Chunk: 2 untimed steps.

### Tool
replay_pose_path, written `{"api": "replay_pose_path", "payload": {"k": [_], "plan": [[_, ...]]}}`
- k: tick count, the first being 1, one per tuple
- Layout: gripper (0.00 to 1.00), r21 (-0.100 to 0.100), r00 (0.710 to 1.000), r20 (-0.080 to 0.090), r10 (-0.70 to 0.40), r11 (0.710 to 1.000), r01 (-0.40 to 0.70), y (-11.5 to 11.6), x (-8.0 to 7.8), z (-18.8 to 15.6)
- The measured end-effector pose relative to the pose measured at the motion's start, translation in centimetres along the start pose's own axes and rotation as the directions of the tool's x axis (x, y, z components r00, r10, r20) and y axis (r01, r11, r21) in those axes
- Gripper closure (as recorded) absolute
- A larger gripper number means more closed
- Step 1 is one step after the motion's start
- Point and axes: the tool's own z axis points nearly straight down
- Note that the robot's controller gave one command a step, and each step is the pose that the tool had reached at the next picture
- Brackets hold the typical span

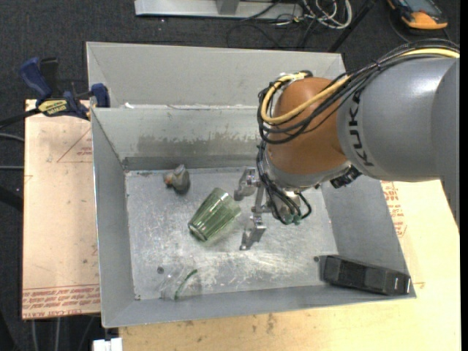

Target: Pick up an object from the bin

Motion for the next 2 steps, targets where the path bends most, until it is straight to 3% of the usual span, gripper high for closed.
{"api": "replay_pose_path", "payload": {"k": [1, 2], "plan": [[0.0, 0.0, 1.0, 0.001, 0.001, 1.0, -0.001, 0.0, 0.0, 0.0], [0.0, 0.0, 0.998, 0.013, -0.061, 0.998, 0.061, 3.7, -4.0, 4.5]]}}
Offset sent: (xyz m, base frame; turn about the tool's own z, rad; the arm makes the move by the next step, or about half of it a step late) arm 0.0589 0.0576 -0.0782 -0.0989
